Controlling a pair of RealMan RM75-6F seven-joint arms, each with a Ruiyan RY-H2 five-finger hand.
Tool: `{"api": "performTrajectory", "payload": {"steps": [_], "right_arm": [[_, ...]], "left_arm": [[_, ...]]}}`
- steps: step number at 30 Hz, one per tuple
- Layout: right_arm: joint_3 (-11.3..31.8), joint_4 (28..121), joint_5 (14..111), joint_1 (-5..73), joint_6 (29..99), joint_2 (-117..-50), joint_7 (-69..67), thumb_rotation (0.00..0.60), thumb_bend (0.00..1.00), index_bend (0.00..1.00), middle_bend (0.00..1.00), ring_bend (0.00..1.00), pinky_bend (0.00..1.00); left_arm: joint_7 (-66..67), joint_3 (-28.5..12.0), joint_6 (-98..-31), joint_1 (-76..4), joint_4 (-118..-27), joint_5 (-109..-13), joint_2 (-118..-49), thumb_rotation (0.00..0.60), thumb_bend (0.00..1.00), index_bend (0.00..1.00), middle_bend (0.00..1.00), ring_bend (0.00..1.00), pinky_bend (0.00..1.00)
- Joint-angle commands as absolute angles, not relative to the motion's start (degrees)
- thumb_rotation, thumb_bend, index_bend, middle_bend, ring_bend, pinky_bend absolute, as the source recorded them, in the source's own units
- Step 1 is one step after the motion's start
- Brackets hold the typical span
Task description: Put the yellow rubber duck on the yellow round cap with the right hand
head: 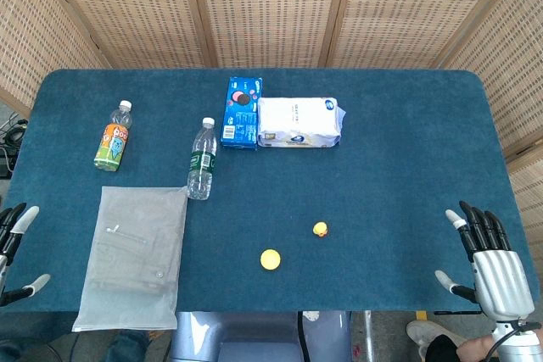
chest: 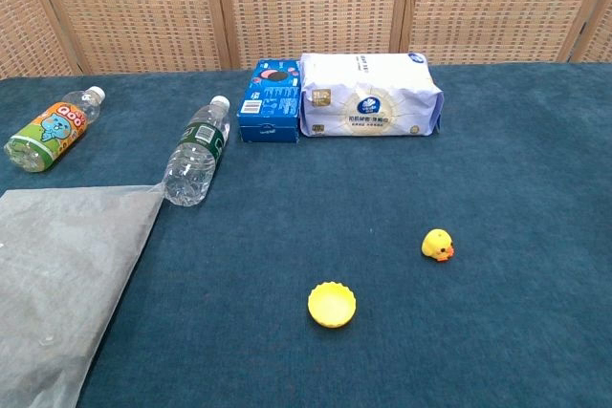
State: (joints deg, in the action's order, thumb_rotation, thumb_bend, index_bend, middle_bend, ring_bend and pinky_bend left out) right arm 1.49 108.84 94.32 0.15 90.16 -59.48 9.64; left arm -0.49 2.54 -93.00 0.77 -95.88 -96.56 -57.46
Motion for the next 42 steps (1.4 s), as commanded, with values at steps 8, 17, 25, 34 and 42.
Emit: {"api": "performTrajectory", "payload": {"steps": [8, 17, 25, 34, 42], "right_arm": [[1.25, 108.47, 94.21, 0.52, 89.13, -59.94, 10.34, 0.600, 0.00, 0.10, 0.00, 0.00, 0.00], [4.57, 109.18, 92.60, 8.80, 78.52, -62.82, 9.93, 0.600, 0.00, 0.09, 0.00, 0.00, 0.00], [8.33, 107.48, 84.60, 18.69, 64.52, -67.78, 14.96, 0.600, 0.00, 0.11, 0.00, 0.00, 0.00], [11.26, 101.49, 70.54, 27.48, 56.00, -79.65, 23.75, 0.600, 0.00, 0.28, 0.00, 0.00, 0.00], [11.31, 95.24, 62.74, 31.36, 54.85, -86.06, 28.05, 0.600, 0.03, 0.35, 0.00, 0.00, 0.00]], "left_arm": [[-0.40, 2.35, -92.43, 0.52, -96.07, -96.04, -57.53, 0.600, 0.00, 0.00, 0.00, 0.00, 0.00], [1.08, 1.91, -91.70, 0.25, -96.64, -95.05, -57.87, 0.600, 0.00, 0.00, 0.00, 0.00, 0.00], [2.81, 1.45, -89.52, -0.60, -96.95, -93.31, -58.43, 0.600, 0.00, 0.00, 0.00, 0.00, 0.00], [3.93, 0.76, -86.44, -1.87, -97.00, -90.50, -58.91, 0.600, 0.00, 0.00, 0.00, 0.00, 0.00], [3.85, 0.60, -85.29, -2.36, -96.81, -89.39, -59.00, 0.600, 0.00, 0.00, 0.00, 0.00, 0.00]]}}
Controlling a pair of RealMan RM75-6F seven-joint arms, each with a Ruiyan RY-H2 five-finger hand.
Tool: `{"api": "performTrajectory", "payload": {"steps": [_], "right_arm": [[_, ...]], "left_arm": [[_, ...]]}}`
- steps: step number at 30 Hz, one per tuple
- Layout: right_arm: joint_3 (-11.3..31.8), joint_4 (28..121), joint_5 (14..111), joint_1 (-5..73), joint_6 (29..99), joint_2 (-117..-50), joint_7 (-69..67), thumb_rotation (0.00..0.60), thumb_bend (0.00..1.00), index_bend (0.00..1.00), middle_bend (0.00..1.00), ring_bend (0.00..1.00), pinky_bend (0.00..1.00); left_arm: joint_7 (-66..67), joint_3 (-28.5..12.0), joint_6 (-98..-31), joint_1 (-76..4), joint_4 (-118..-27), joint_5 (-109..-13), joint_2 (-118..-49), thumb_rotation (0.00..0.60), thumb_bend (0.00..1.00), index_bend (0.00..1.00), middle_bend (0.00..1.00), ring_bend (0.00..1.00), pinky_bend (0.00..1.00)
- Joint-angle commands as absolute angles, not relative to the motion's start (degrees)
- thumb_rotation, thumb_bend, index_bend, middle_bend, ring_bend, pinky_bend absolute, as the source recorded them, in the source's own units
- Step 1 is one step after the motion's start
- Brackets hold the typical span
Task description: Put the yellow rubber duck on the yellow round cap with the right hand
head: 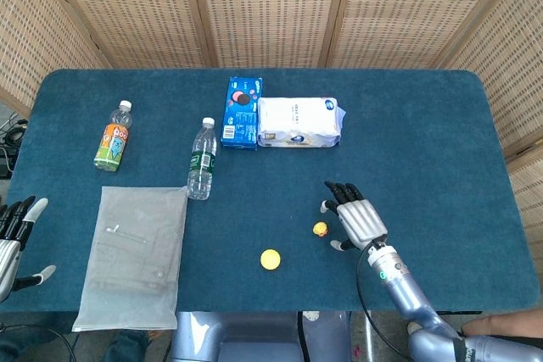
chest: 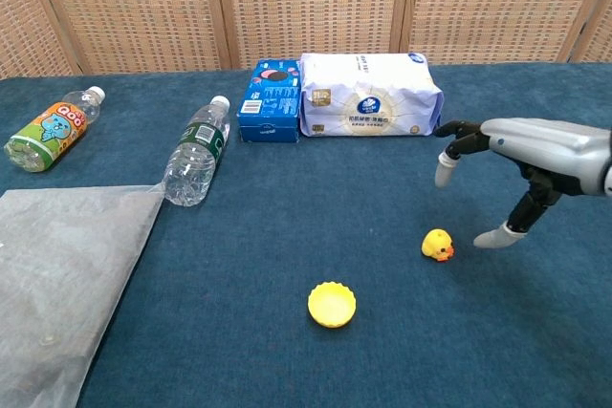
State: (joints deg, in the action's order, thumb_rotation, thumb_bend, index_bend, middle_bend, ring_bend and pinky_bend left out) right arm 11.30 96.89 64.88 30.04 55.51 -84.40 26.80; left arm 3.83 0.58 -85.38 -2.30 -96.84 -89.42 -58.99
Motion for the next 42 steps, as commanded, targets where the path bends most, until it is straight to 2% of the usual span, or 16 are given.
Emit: {"api": "performTrajectory", "payload": {"steps": [1, 10, 22, 36, 42], "right_arm": [[11.13, 94.90, 61.88, 31.68, 54.70, -86.48, 28.30, 0.600, 0.05, 0.35, 0.00, 0.00, 0.00], [10.10, 93.27, 58.19, 34.12, 55.33, -89.21, 31.33, 0.600, 0.17, 0.39, 0.00, 0.00, 0.00], [9.07, 91.19, 55.40, 36.02, 55.86, -90.53, 32.88, 0.600, 0.25, 0.44, 0.00, 0.00, 0.00], [7.85, 88.60, 52.82, 37.57, 56.05, -92.36, 33.72, 0.600, 0.25, 0.45, 0.00, 0.00, 0.00], [7.60, 88.29, 52.09, 37.99, 55.93, -92.74, 33.24, 0.600, 0.28, 0.51, 0.00, 0.00, 0.00]], "left_arm": [[3.91, 0.63, -85.24, -2.39, -96.77, -89.40, -59.03, 0.600, 0.00, 0.00, 0.00, 0.00, 0.00], [3.98, 0.87, -85.55, -2.30, -97.03, -89.68, -58.96, 0.600, 0.00, 0.00, 0.00, 0.00, 0.00], [3.78, 0.84, -85.25, -2.51, -96.90, -89.37, -58.95, 0.600, 0.00, 0.00, 0.00, 0.00, 0.00], [3.77, 0.86, -85.16, -2.60, -96.76, -89.15, -59.03, 0.600, 0.00, 0.00, 0.00, 0.00, 0.00], [3.98, 0.89, -84.97, -2.70, -96.79, -89.01, -59.08, 0.600, 0.00, 0.00, 0.00, 0.00, 0.00]]}}
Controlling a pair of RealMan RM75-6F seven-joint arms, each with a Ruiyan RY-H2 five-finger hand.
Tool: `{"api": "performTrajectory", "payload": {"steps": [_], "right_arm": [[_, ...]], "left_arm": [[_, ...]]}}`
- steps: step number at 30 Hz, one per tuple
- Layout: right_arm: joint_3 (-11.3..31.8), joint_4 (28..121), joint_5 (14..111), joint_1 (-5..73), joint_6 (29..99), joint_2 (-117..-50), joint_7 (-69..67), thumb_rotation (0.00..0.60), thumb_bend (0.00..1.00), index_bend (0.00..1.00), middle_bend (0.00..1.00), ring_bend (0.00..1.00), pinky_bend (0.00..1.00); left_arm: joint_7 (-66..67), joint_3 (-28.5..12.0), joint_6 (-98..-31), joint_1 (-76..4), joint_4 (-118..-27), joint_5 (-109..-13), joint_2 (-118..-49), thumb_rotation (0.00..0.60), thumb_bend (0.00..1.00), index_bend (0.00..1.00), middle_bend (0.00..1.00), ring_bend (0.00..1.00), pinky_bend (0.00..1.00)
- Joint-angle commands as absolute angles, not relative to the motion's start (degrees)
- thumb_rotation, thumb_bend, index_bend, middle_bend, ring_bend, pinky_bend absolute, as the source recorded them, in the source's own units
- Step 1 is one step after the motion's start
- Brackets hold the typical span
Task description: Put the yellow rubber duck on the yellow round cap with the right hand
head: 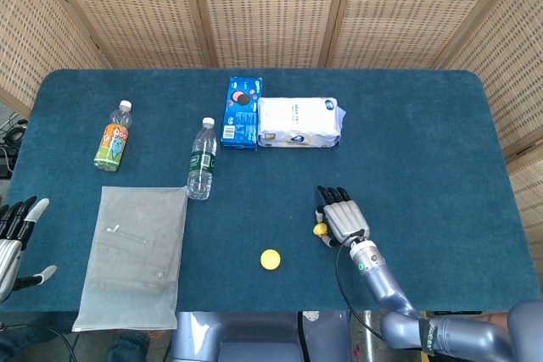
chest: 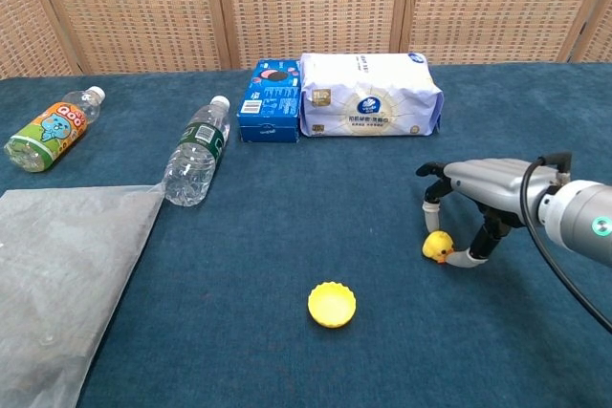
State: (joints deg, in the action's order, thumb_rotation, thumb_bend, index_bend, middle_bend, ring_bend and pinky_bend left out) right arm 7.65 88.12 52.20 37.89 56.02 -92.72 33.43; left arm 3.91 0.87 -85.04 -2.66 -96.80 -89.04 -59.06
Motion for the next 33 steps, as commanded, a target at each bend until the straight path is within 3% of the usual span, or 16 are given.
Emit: {"api": "performTrajectory", "payload": {"steps": [1, 10, 21, 24, 33], "right_arm": [[7.58, 88.51, 52.15, 38.01, 55.96, -92.66, 33.08, 0.600, 0.29, 0.53, 0.00, 0.00, 0.00], [7.57, 92.03, 53.84, 38.01, 56.74, -90.74, 31.71, 0.600, 0.31, 0.55, 0.00, 0.00, 0.00], [6.36, 104.75, 59.18, 39.84, 57.09, -86.19, 34.47, 0.600, 0.31, 0.55, 0.00, 0.00, 0.00], [5.61, 108.12, 59.33, 42.56, 55.49, -87.45, 39.02, 0.600, 0.31, 0.55, 0.00, 0.00, 0.00], [5.18, 106.78, 54.14, 46.21, 58.10, -93.21, 47.66, 0.600, 0.31, 0.55, 0.00, 0.00, 0.00]], "left_arm": [[4.01, 0.88, -84.92, -2.72, -96.78, -88.98, -59.11, 0.600, 0.00, 0.00, 0.00, 0.00, 0.00], [4.07, 0.87, -84.79, -2.80, -96.82, -88.81, -59.12, 0.600, 0.00, 0.00, 0.00, 0.00, 0.00], [4.42, 1.07, -84.74, -2.83, -96.90, -89.04, -59.23, 0.600, 0.00, 0.00, 0.00, 0.00, 0.00], [4.32, 1.03, -84.67, -2.88, -96.85, -88.91, -59.25, 0.600, 0.00, 0.00, 0.00, 0.00, 0.00], [3.70, 0.84, -83.97, -3.21, -96.57, -88.23, -59.15, 0.600, 0.00, 0.00, 0.00, 0.00, 0.00]]}}
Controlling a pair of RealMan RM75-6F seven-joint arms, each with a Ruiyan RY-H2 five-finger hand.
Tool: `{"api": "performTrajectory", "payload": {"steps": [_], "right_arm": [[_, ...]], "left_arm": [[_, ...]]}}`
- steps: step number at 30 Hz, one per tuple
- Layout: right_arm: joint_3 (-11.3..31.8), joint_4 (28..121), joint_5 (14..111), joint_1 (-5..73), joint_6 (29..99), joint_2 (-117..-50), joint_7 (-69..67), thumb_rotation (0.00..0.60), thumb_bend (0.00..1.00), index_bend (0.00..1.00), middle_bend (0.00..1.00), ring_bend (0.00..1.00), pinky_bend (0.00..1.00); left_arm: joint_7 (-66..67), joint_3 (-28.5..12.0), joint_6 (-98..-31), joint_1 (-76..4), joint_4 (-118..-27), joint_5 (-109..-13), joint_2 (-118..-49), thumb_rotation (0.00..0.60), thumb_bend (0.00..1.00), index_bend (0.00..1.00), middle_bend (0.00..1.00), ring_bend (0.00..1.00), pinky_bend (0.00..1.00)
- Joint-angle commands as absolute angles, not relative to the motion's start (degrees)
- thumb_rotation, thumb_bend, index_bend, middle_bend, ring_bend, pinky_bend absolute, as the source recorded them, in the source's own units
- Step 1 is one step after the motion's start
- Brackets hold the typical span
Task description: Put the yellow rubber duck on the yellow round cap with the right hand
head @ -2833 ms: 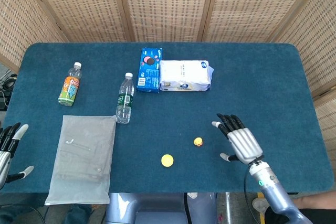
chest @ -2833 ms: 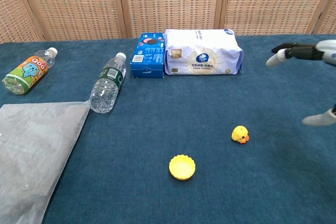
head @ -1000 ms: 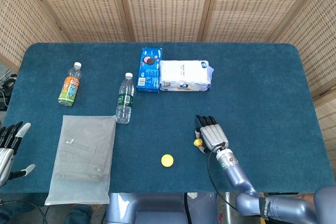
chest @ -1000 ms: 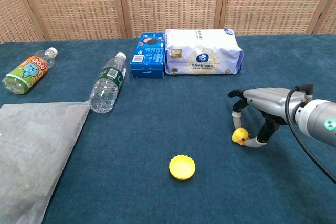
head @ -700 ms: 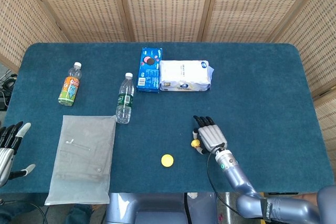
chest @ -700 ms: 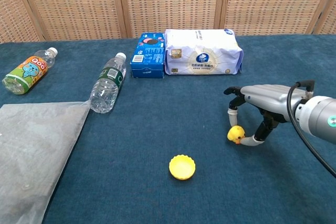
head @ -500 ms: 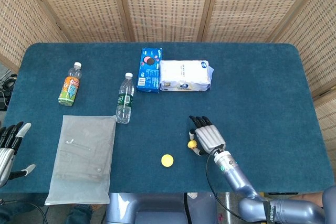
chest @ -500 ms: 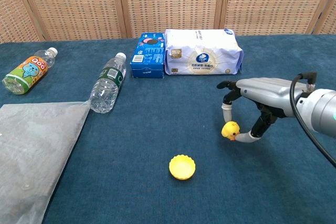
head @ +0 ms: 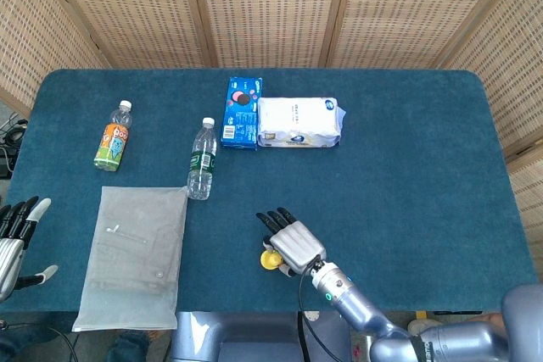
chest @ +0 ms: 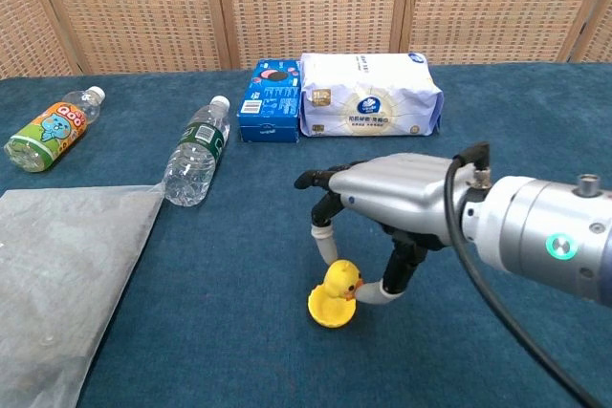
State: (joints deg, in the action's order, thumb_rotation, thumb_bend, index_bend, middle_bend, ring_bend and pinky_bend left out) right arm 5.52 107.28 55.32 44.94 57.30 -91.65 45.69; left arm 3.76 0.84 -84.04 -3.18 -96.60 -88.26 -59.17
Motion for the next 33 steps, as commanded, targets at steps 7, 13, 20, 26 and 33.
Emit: {"api": "performTrajectory", "payload": {"steps": [7, 13, 20, 26, 33], "right_arm": [[4.95, 104.39, 51.86, 48.37, 59.97, -96.37, 52.08, 0.600, 0.31, 0.55, 0.00, 0.00, 0.00], [4.83, 102.20, 49.37, 49.45, 60.83, -98.06, 54.01, 0.600, 0.31, 0.55, 0.00, 0.00, 0.00], [4.60, 102.28, 48.47, 50.05, 61.30, -98.57, 54.23, 0.600, 0.28, 0.51, 0.00, 0.00, 0.00], [4.19, 103.60, 48.39, 50.37, 60.88, -97.27, 53.06, 0.600, 0.05, 0.17, 0.00, 0.00, 0.00], [4.12, 106.53, 50.52, 49.73, 62.71, -94.79, 51.32, 0.600, 0.04, 0.12, 0.00, 0.00, 0.00]], "left_arm": [[3.39, 0.84, -83.68, -3.37, -96.42, -88.10, -59.10, 0.600, 0.00, 0.00, 0.00, 0.00, 0.00], [2.76, 0.79, -83.69, -3.38, -96.27, -87.95, -58.92, 0.600, 0.00, 0.00, 0.00, 0.00, 0.00], [2.87, 0.83, -83.43, -3.51, -96.22, -87.87, -58.97, 0.600, 0.00, 0.00, 0.00, 0.00, 0.00], [2.99, 0.87, -83.37, -3.55, -96.22, -87.86, -59.01, 0.600, 0.00, 0.00, 0.00, 0.00, 0.00], [3.08, 0.94, -83.47, -3.52, -96.25, -87.94, -59.05, 0.600, 0.00, 0.00, 0.00, 0.00, 0.00]]}}
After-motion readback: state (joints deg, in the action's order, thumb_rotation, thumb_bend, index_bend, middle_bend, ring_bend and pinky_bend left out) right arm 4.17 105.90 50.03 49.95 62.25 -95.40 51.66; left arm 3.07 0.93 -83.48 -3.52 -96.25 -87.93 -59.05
